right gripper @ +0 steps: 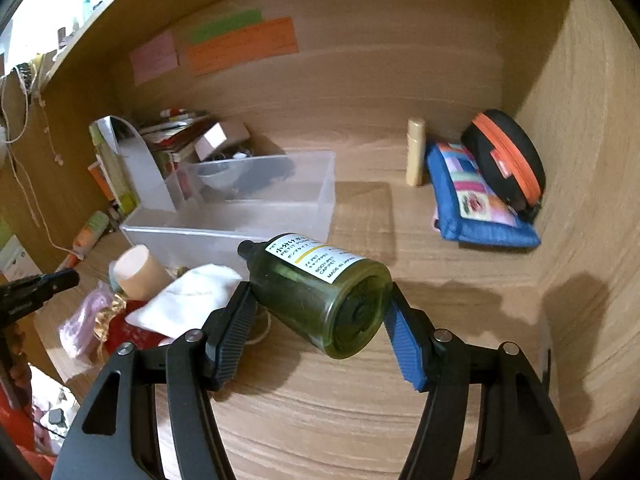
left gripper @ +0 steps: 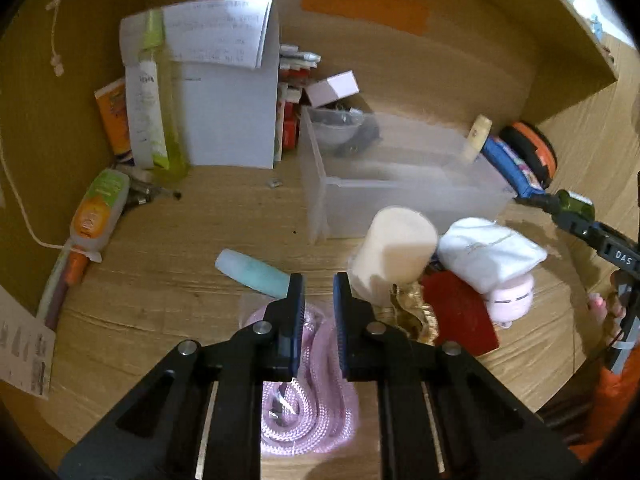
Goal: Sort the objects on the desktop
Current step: 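Grasp the green dropper bottle with the right gripper while the left gripper holds the bagged rope, then lower the bagged rope and green bottle into the clear box and release both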
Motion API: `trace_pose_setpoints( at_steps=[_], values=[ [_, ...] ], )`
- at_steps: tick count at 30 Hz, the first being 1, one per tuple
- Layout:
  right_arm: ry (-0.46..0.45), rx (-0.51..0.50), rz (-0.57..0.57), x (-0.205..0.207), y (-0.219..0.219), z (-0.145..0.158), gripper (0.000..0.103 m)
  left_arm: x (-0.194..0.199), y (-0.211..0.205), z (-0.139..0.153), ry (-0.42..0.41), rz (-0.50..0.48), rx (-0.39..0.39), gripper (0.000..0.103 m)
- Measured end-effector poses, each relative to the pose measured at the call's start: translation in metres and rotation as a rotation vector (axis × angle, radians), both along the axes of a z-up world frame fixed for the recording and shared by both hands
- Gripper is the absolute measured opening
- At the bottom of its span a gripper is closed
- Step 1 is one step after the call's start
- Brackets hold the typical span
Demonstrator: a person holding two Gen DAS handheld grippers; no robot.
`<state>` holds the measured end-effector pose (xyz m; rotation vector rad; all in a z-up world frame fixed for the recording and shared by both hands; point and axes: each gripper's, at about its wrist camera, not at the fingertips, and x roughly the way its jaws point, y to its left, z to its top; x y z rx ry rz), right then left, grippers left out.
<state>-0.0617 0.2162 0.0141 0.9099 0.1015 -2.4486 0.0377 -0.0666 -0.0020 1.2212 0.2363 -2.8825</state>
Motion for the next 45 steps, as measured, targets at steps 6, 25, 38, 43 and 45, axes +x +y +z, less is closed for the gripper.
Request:
trace_pose_setpoints(
  at_steps=[6,25,38,43,45],
  values=[
    [-0.018,-0.013,0.03,-0.005,-0.01,-0.003,0.06,0.009,-0.012,-0.006,-0.059,-0.004,0.063,0.042],
    [-0.043,-0.012,0.156,-0.058,-0.075,0.01,0.06,-0.004,0.003,-0.061,-0.238,-0.079,-0.122,0.084],
    [-0.165,0.079,0.224,-0.102,-0.116,-0.013,0.06,-0.003,0.02,-0.055,-0.106,-0.122,-0.118,0.059],
    [-0.183,0.098,0.247,-0.105,-0.124,-0.018,0.06,0.009,0.008,-0.041,-0.049,-0.08,-0.026,0.055],
    [-0.193,0.11,0.249,-0.108,-0.127,-0.02,0.06,0.016,0.002,-0.03,-0.005,-0.058,0.016,0.055]
  ],
)
